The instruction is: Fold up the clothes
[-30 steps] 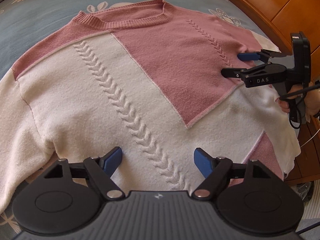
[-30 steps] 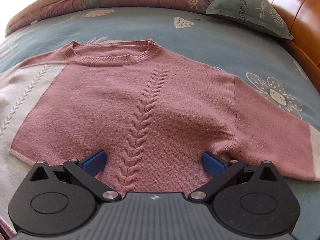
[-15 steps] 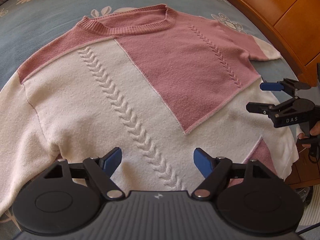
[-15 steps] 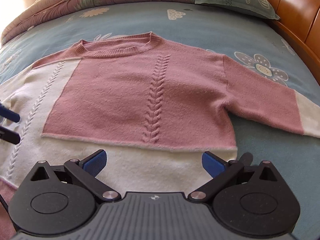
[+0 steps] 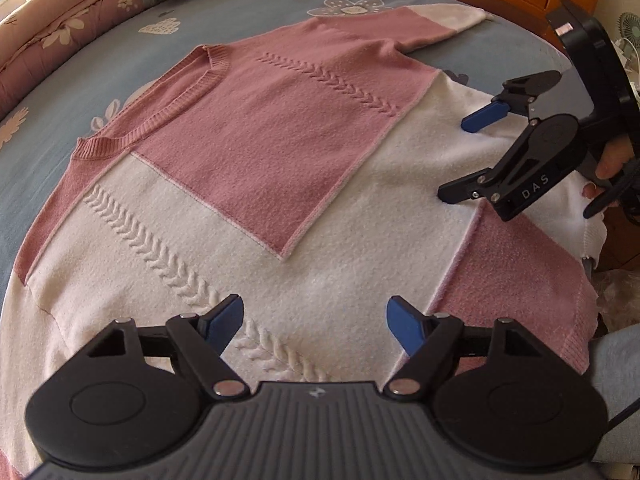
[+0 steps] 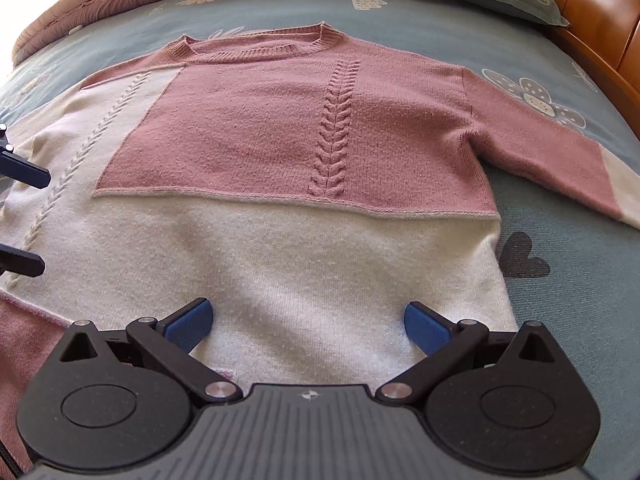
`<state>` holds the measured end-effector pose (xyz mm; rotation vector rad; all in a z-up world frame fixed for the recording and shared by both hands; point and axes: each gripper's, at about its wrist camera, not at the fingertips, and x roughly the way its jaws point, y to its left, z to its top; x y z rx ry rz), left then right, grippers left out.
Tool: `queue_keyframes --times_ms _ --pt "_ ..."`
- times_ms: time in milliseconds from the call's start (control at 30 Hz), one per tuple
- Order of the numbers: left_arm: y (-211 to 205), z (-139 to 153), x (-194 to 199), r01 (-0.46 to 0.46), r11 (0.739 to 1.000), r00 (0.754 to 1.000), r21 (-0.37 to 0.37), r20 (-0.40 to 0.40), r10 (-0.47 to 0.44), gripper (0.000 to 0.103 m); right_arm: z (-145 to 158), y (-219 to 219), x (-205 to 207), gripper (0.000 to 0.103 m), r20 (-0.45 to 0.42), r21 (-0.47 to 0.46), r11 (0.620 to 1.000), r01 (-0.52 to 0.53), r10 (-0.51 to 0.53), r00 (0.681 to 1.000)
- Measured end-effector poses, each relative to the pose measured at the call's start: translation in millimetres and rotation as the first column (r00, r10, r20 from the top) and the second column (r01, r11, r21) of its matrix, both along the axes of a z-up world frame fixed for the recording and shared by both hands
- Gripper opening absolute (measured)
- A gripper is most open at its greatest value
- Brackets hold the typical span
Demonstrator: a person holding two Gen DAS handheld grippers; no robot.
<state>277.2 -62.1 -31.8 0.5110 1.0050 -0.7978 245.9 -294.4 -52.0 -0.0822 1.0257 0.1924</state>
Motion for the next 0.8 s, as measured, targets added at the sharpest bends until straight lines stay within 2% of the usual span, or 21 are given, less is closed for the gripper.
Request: queue_keyframes --times_ms 100,167,267,333,400,567,667,800 --pt "-10.6 -5.3 -22.7 0.031 0.999 0.999 0.014 0.016 -0.031 0.076 2.4 0.7 2.2 0.103 -0.007 -0.015 1.0 -0.026 0.026 1.0" --pt "-13.3 -0.8 -37.2 0.055 0.998 0.998 -0.002 0.03 -0.055 0.076 8.8 1.3 0.2 0.103 -0.003 -0.047 0.998 -0.046 0.046 0.999" --pt "-13.2 -3.3 -55.2 0.08 0.997 0.997 -0.003 0.005 -0.08 0.078 15.9 -9.5 -13.1 0.103 0.046 -0.067 0.997 -0.041 0.044 0.998" --pt "-8.2 -13.5 -61.4 0.086 0.996 0.996 0.015 -0.035 -0.086 0.077 9.2 -24.8 -19.7 0.103 0.012 -0.049 0.999 -0.017 0.018 1.0" --pt "1.2 -18.0 -70.6 0.111 0.994 0.994 0.026 -0.022 -0.11 0.078 8.0 -40.4 -27.3 0.103 0.009 -0.019 1.0 0.005 -0.005 1.0" --pt "30.3 -17.6 -94.0 0.175 0.98 0.983 0.094 -0.066 -0.17 0.081 11.5 -53.8 -49.6 0.103 -0.058 -0.04 0.999 -0.009 0.007 0.998" --pt "34.0 -6.4 -97.0 0.202 0.975 0.978 0.093 -0.076 -0.195 0.081 23.6 -39.1 -56.4 0.103 -0.045 -0.062 0.996 -0.071 0.068 0.997" --pt "25.4 -5.4 -86.6 0.178 0.98 0.984 0.086 0.014 -0.18 0.081 33.0 -3.3 -51.0 0.103 0.046 -0.048 0.979 -0.196 0.198 0.979"
